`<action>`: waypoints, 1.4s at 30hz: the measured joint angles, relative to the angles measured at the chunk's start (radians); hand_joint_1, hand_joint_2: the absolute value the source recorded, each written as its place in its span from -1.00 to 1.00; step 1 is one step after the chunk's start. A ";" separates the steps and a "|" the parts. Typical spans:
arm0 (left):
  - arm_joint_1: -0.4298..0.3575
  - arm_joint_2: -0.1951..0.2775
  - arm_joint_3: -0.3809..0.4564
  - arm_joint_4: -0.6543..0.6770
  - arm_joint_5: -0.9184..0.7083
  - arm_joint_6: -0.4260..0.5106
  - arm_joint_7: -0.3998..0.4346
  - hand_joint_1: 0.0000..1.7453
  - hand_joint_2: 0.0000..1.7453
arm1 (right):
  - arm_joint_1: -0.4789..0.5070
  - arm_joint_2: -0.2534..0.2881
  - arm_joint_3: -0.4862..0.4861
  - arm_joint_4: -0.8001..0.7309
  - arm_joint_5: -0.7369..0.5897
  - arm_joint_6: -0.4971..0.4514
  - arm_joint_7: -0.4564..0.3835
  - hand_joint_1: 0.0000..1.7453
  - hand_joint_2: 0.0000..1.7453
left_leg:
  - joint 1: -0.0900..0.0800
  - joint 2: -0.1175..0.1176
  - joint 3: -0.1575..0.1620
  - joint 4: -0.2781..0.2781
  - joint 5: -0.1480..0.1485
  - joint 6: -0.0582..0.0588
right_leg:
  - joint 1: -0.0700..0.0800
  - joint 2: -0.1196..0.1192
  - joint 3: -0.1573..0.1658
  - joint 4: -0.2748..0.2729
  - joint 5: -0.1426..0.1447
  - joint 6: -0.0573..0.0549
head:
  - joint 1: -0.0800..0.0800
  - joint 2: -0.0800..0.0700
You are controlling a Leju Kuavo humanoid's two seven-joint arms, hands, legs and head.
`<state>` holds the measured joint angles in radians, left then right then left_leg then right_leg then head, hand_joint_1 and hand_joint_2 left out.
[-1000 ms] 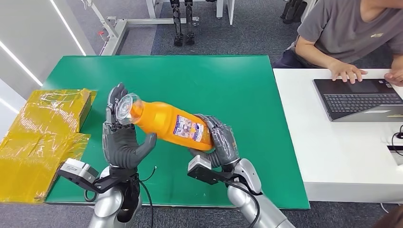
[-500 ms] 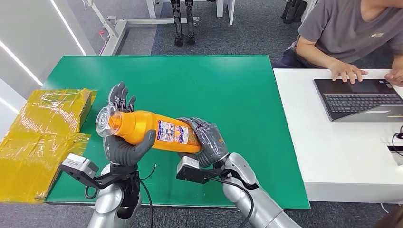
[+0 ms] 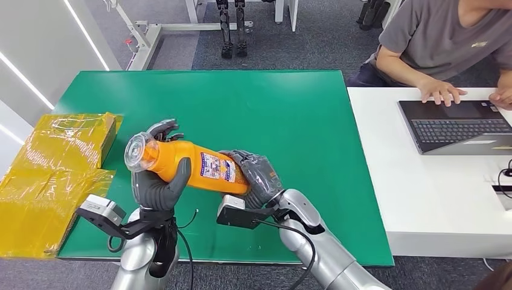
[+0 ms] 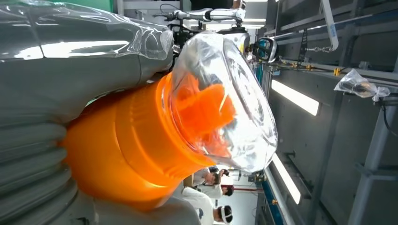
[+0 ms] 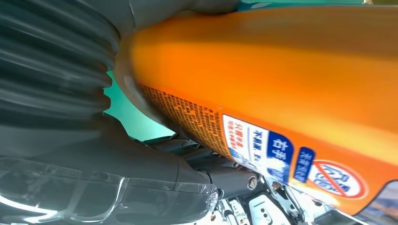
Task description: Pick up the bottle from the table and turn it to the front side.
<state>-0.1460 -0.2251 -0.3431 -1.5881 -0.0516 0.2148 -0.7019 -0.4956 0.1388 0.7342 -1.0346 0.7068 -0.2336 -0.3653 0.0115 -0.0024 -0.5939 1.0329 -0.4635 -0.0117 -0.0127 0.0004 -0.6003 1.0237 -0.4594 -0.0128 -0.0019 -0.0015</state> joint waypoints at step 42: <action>0.004 0.021 0.027 -0.018 -0.120 0.269 0.000 1.00 1.00 | 0.277 0.018 -0.105 -0.383 -0.405 -0.323 -0.264 -1.00 1.00 | 0.000 0.000 0.000 0.000 0.000 0.000 | 0.000 0.000 0.000 0.000 0.000 0.000 | 0.000 0.000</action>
<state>-0.1417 -0.2042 -0.3160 -1.6062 -0.1721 0.4835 -0.7023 -0.2183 0.1565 0.6293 -1.4181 0.3022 -0.5565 -0.6294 0.0117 -0.0024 -0.5940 1.0325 -0.4635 -0.0117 -0.0127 0.0003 -0.6004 1.0236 -0.4595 -0.0128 -0.0019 -0.0015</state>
